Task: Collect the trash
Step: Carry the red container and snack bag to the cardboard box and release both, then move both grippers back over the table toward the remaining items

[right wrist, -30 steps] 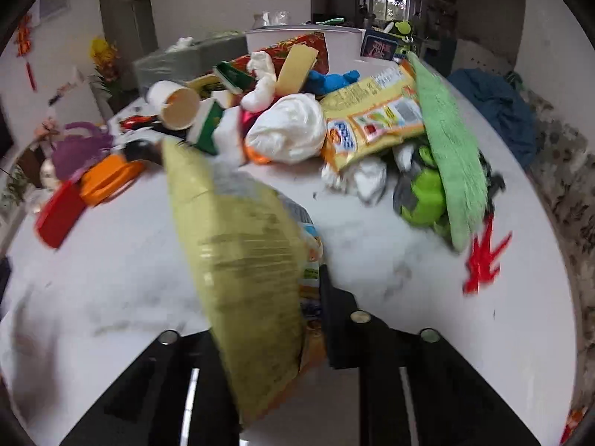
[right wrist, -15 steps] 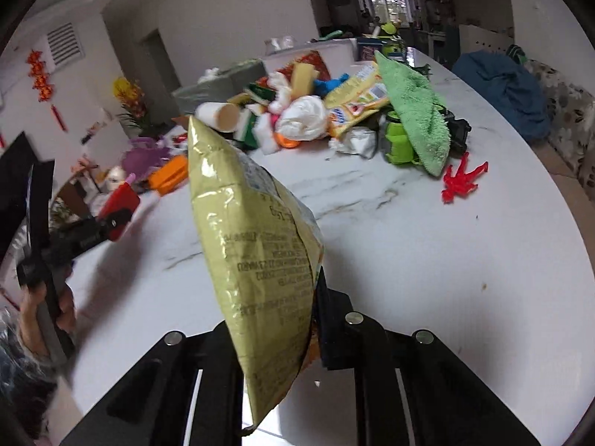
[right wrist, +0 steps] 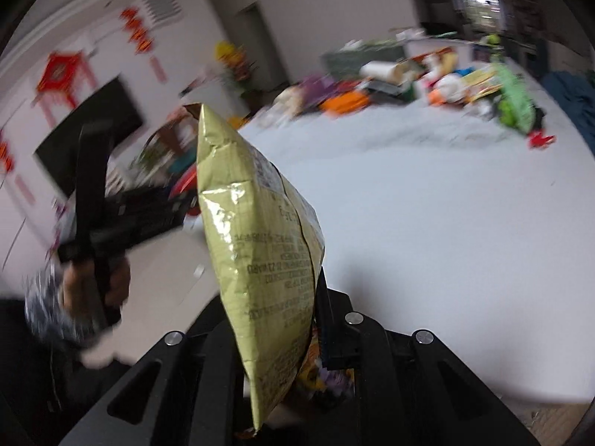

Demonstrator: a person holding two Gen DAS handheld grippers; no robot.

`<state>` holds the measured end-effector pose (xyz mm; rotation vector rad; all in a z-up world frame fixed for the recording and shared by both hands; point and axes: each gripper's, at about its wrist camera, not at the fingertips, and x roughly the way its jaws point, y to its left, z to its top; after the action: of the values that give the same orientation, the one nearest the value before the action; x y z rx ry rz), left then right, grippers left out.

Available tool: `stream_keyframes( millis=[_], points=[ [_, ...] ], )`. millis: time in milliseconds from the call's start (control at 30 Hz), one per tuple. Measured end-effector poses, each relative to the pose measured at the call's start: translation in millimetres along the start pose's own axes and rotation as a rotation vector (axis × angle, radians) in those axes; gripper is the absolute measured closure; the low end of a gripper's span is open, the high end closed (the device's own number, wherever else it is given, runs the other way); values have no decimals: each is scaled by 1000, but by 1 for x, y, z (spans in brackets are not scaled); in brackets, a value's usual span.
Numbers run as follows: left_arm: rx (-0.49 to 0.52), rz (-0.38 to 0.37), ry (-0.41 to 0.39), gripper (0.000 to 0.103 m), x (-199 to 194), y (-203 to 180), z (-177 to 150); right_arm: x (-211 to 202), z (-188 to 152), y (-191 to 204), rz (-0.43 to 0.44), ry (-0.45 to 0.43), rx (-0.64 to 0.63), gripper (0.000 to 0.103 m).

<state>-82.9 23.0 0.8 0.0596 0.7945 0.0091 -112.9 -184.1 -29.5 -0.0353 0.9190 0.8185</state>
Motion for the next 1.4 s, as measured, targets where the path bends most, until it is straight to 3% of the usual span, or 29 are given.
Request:
stream_keyframes(
  millis=[133,233,267,300,333,367,400,533,633,733,833,933,1033,1200,1267,1333,1400],
  points=[
    [10,-41,86,73,-13,1,-43,24,-46,13,63,136,-4,88],
    [58,-95,194,72,-6,-4,-82,58,-70,15,46,249,-22,87],
    [77,-113,256,72,6,-5,-97,71,-76,14,40,281,-23,81],
    [77,-114,307,66,17,-5,-107,83,-79,13,21,302,-27,65],
    [73,-125,362,40,31,-5,-117,98,-83,11,-19,323,-35,53],
    [69,-153,414,28,48,-4,-127,104,-84,11,-39,332,-43,41],
    [65,-145,430,21,57,-3,-133,110,-83,13,-60,344,-57,43],
    [76,-120,414,21,70,4,-137,82,-60,33,-15,288,-141,43],
    [72,-176,345,21,57,10,-123,44,-19,44,20,166,-198,38],
    [51,-233,251,19,40,16,-101,32,44,31,-35,46,-206,30],
    [-4,-294,165,14,26,25,-73,46,117,3,-223,-84,-220,29],
    [-68,-338,105,14,18,34,-49,87,186,-24,-459,-147,-317,28],
    [-125,-359,61,14,15,44,-30,130,247,-56,-562,-138,-372,33],
    [-149,-319,27,14,29,45,-12,179,337,-111,-525,-80,-232,37],
    [-155,-318,43,14,35,48,-2,212,373,-130,-524,5,-192,37],
    [-166,-318,57,14,41,55,5,249,396,-151,-524,116,-167,43],
    [-172,-331,63,14,48,57,15,271,399,-167,-479,199,-107,62]
  ],
)
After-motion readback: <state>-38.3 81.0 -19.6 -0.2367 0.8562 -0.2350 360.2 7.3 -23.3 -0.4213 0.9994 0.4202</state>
